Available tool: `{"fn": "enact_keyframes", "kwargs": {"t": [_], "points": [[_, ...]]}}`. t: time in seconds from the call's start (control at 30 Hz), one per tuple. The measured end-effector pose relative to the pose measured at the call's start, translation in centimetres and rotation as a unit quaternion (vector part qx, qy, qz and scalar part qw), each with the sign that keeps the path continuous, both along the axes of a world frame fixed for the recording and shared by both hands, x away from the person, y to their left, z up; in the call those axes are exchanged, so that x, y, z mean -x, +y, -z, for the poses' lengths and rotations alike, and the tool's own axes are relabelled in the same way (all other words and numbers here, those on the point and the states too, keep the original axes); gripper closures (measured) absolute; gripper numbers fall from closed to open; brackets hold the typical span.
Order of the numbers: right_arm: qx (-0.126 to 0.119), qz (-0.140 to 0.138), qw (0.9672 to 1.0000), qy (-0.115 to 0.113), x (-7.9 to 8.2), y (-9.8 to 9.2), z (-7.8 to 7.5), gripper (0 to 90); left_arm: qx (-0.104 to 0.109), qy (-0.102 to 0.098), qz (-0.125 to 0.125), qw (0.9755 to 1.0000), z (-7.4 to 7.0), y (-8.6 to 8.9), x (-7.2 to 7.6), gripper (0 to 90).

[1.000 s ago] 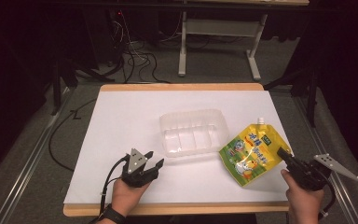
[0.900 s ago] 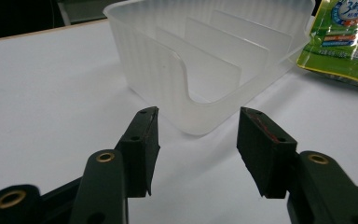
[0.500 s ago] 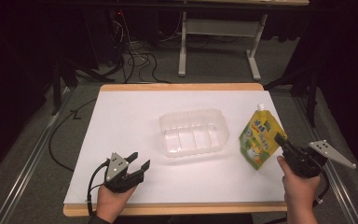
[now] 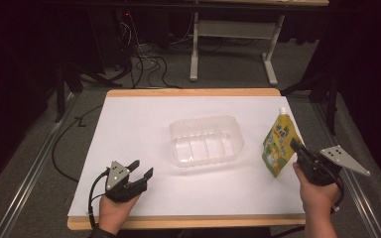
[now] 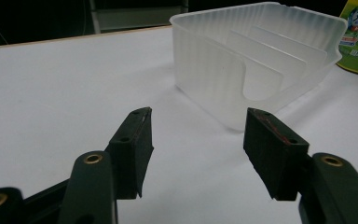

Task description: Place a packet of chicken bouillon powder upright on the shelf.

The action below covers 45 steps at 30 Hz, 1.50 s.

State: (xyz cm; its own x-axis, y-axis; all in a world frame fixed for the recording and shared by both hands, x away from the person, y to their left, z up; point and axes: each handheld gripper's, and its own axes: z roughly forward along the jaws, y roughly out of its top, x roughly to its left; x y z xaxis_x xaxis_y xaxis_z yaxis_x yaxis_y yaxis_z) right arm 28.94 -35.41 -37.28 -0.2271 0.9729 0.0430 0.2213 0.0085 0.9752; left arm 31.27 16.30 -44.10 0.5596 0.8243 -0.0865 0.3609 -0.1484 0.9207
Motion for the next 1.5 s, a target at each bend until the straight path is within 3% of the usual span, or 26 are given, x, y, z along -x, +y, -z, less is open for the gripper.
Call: {"fn": "enact_keyframes", "kwargs": {"t": [0.43,0.7,0.87,1.2,1.37,1.4,1.5], "points": [[0.022,-0.015,0.9996,0.000,0.6,1.1,0.4,88.3,-0.002,-0.001,0.001,1.0000,0.1,-0.1,0.2,41.6],[0.027,-0.005,0.9996,0.007,0.3,1.2,0.4,82.6,0.002,-0.001,0.002,1.0000,0.0,0.0,0.2,41.5],[0.010,-0.005,0.9995,0.028,-0.6,0.6,0.8,76.5,0.003,0.000,0.000,1.0000,0.0,0.2,0.1,41.5],[-0.025,-0.005,0.9976,0.064,-2.2,-0.5,1.1,73.8,-0.002,0.001,0.005,1.0000,0.0,0.1,0.2,41.4],[-0.029,0.000,0.9972,0.069,-2.5,-0.6,1.1,78.7,-0.004,0.000,0.007,1.0000,0.0,0.0,0.3,41.4],[-0.022,0.009,0.9974,0.068,-2.4,-0.7,1.1,87.4,-0.004,0.000,0.007,1.0000,0.0,0.0,0.3,41.4],[-0.017,0.016,0.9977,0.064,-2.3,-0.8,1.2,90.0,-0.004,0.000,0.008,1.0000,-0.1,0.0,0.3,41.4]]}}
